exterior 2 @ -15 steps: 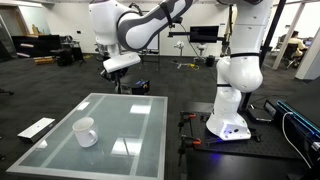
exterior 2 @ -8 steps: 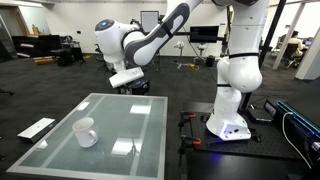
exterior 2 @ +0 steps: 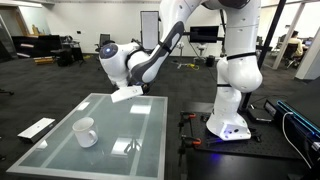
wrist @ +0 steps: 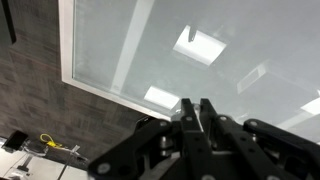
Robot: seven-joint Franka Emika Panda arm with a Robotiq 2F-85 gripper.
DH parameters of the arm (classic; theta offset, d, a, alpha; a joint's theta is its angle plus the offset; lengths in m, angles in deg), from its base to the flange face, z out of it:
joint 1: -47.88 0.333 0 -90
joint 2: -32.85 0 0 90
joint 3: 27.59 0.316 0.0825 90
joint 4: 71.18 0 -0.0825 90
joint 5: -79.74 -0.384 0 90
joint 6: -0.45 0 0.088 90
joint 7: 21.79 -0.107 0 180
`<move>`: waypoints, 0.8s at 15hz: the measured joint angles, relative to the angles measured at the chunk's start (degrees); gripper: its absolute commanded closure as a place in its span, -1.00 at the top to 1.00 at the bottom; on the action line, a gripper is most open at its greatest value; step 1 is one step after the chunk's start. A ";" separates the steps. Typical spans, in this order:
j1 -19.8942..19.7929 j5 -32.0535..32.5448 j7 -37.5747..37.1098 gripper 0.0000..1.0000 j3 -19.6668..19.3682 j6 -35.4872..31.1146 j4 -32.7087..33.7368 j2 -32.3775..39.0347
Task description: Take the pen out of the mug and put it on the table
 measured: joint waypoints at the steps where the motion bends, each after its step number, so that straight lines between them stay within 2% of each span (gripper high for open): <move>1: 0.11 1.45 -2.36 -0.94 -0.22 -0.67 -0.16 0.66; 7: 0.55 6.58 -11.24 -0.94 -0.85 -2.49 -0.23 4.16; 12: 0.63 7.39 -12.54 -0.94 -0.90 -3.86 -0.11 6.89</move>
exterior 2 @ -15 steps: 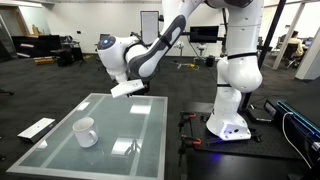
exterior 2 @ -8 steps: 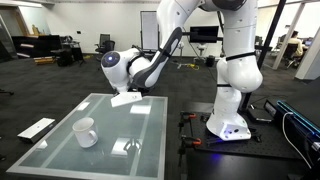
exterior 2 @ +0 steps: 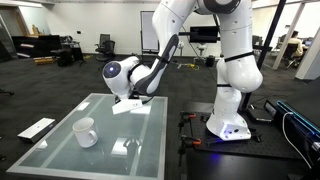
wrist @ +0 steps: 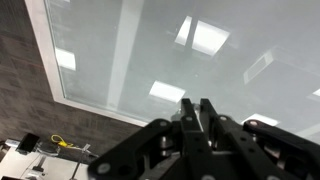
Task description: Take the pen out of the mug and put it on the table
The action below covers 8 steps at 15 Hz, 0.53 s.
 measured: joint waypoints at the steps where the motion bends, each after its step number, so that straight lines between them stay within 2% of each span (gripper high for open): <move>1: 0.01 0.03 0.00 -0.94 -0.02 -0.28 0.03 0.54; 2: 0.03 0.06 0.00 -0.94 -0.03 -0.43 0.09 1.10; 3: 0.07 0.06 0.00 -0.84 -0.04 -0.61 0.21 1.68; 4: 0.14 0.06 0.00 -0.25 -0.05 -0.70 0.36 2.28; 5: 0.20 0.06 0.00 -0.24 -0.06 -0.74 0.53 2.84; 8: 0.55 0.06 0.00 0.21 -0.30 -0.78 1.14 4.18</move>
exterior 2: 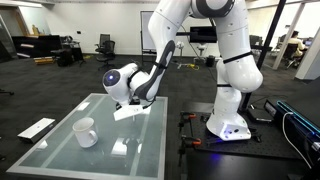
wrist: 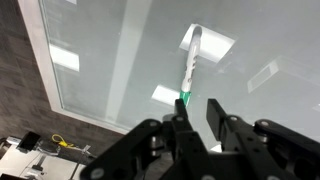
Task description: Take the pen out of the mug and put it on the table
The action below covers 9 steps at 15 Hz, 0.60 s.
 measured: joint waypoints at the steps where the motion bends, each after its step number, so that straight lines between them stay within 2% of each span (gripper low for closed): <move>1: 0.14 0.00 0.00 0.35 -0.14 0.00 0.14 0.20; 5: 0.49 0.12 -0.26 0.95 -0.83 -0.01 0.63 -0.08; 9: 0.72 2.28 -4.03 1.00 -1.36 -0.03 -0.24 -3.66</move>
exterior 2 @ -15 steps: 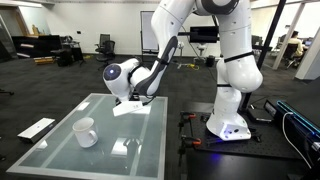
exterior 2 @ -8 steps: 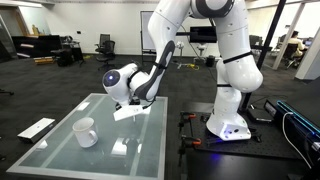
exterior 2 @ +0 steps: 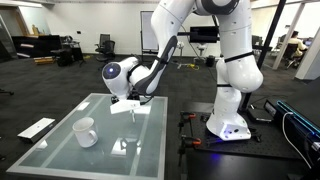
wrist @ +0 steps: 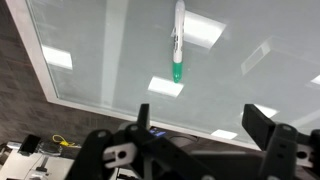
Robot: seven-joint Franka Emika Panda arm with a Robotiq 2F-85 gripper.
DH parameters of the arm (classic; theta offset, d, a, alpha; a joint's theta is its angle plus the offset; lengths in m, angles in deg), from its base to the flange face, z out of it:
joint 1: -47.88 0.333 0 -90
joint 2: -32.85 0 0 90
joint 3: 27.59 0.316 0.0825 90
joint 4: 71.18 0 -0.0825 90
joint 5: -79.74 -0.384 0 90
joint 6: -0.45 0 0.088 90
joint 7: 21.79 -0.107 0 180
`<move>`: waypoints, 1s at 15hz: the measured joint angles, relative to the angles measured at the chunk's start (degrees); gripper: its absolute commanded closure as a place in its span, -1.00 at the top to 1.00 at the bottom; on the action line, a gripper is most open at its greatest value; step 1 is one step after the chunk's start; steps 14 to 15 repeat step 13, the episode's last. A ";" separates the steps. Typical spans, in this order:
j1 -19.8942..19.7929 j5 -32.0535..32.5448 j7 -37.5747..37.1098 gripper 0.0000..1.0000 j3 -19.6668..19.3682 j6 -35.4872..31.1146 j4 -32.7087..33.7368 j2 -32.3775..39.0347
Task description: Take the pen out of the mug and put it on the table
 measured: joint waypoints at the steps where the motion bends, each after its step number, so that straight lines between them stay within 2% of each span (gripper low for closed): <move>1: 0.00 0.48 -0.89 1.00 -0.04 0.00 -0.64 -1.63; 9: 0.13 6.77 -7.62 1.00 0.58 0.06 -7.68 -16.81; 15: 0.02 6.77 -7.61 1.00 0.63 0.06 -7.60 -15.84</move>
